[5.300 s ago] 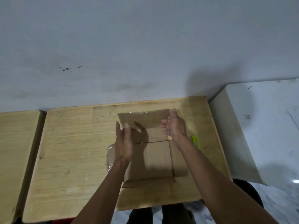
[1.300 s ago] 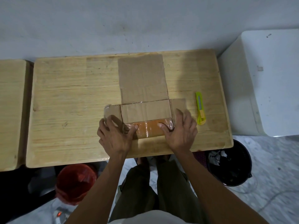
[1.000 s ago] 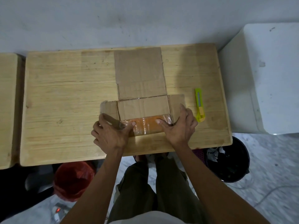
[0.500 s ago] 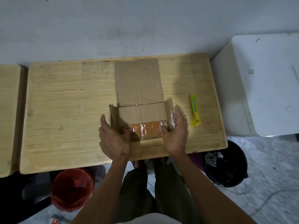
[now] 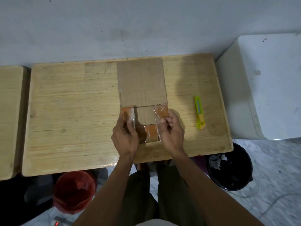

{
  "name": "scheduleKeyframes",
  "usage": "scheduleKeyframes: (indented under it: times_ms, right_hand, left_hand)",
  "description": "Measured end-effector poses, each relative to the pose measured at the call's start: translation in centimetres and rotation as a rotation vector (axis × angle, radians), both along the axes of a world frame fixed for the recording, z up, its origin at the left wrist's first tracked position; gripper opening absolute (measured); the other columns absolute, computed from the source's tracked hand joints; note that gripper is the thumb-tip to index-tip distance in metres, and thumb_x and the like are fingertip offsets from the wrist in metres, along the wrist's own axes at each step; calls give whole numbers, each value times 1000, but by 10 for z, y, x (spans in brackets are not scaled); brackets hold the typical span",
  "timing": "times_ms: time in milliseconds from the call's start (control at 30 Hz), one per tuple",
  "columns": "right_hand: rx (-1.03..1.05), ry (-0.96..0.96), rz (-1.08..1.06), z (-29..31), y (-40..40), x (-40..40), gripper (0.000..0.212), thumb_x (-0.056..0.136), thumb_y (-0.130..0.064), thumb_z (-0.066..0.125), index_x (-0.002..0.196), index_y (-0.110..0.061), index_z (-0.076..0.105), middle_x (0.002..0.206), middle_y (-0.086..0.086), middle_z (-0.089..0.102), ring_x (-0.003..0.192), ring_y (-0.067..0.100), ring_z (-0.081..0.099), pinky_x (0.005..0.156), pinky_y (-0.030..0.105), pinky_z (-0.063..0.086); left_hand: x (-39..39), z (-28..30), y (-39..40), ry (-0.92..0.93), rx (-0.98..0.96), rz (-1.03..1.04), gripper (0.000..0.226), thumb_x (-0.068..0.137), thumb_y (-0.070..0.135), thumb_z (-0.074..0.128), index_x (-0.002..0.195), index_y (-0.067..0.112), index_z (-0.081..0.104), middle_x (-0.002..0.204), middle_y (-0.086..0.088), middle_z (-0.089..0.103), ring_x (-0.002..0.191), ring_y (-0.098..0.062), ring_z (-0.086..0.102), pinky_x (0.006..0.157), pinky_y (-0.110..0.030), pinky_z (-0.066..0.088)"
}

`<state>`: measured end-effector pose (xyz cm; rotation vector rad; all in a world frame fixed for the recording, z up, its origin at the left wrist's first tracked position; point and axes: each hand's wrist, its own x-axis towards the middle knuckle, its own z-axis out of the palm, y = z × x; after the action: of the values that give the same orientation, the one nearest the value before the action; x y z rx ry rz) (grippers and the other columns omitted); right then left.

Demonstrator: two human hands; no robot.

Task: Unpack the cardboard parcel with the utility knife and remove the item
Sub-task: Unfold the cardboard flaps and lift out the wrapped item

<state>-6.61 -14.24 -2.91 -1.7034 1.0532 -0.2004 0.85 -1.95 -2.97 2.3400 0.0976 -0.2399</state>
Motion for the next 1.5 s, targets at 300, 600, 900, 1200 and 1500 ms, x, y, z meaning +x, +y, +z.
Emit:
scheduleKeyframes:
  times_ms: [300, 600, 900, 1200, 1500]
  right_hand:
    - [186, -110, -231, -6, -28, 39, 40, 91, 6, 60, 125, -16, 60, 110, -2, 70, 99, 14, 69, 90, 25, 57]
    - [304, -183, -291, -7, -44, 62, 68, 73, 11, 76, 130, -22, 58, 134, -6, 56, 123, 6, 53, 88, 16, 54]
    - [350, -212, -218, 0, -47, 66, 81, 74, 26, 64, 141, -16, 48, 147, -5, 43, 90, -24, 56, 87, 27, 55]
    - [391, -141, -145, -7, -62, 68, 94, 69, 23, 71, 145, -25, 43, 132, -14, 44, 104, -2, 56, 89, 28, 58]
    - [371, -146, -94, -11, -63, 74, 96, 70, 11, 79, 149, -24, 35, 146, -5, 44, 121, 8, 51, 82, 20, 55]
  left_hand:
    - [47, 9, -13, 239, -256, 294, 59, 78, -3, 73, 133, 15, 60, 101, 4, 68, 100, -12, 66, 98, -23, 50]
    - [79, 7, -19, 429, -610, 337, 88, 71, -33, 62, 143, 17, 50, 129, 4, 53, 85, -11, 64, 75, -23, 59]
    - [89, 5, -25, 429, -573, 203, 84, 72, -36, 51, 141, 12, 51, 138, -1, 59, 119, -16, 62, 102, -34, 54]
    - [94, 9, -32, 445, -572, 169, 80, 71, -37, 50, 129, 17, 55, 106, 12, 64, 99, -9, 64, 102, -34, 53]
    - [94, 7, -32, 462, -623, 203, 98, 68, -40, 52, 151, 10, 37, 103, 9, 55, 91, -7, 60, 103, -38, 50]
